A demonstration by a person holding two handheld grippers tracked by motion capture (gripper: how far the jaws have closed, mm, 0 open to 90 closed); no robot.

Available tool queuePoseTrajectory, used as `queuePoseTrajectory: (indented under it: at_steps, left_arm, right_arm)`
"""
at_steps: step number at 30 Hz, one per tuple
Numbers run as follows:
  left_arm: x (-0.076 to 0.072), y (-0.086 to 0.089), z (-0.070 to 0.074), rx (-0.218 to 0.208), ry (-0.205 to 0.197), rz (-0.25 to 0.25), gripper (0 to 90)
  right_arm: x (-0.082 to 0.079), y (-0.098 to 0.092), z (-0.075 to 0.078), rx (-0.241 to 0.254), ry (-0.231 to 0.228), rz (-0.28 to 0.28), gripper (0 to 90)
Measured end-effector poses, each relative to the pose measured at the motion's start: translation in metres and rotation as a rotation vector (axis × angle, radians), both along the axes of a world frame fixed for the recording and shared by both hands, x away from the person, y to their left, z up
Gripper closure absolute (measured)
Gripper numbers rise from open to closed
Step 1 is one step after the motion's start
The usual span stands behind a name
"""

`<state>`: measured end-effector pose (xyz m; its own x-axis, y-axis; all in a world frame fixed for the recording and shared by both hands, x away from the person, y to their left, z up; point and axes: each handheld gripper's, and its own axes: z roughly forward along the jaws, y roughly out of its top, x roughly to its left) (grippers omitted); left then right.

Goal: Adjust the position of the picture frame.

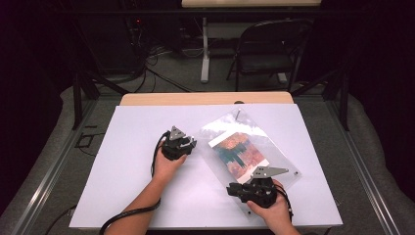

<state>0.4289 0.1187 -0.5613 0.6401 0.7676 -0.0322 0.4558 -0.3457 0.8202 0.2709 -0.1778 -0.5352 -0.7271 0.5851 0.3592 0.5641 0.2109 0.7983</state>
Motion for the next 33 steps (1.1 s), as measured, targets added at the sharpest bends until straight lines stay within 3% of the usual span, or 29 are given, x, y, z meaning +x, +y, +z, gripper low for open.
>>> queuePoseTrajectory:
  at_steps: [13,21,25,28,33]
  left_arm:
    - [0.008,-0.010,-0.003,0.057,-0.003,-0.053,81.8]
    - [0.007,-0.006,-0.003,-0.003,0.017,-0.048,82.6]
    - [0.002,-0.005,0.000,0.007,0.016,-0.051,82.6]
    - [-0.002,-0.002,0.000,0.006,0.022,-0.067,82.6]
    - [-0.010,0.003,0.003,0.008,0.026,-0.091,82.5]
  right_arm:
    - [0.000,-0.001,0.001,0.007,-0.005,0.000,74.1]
    - [-0.001,0.001,0.001,0.003,-0.006,0.006,74.2]
    - [-0.001,0.006,0.002,-0.007,-0.002,0.024,76.2]
    - [-0.003,0.012,0.002,-0.042,0.000,0.042,78.7]
    - [-0.004,0.018,0.003,-0.056,0.042,0.061,84.1]
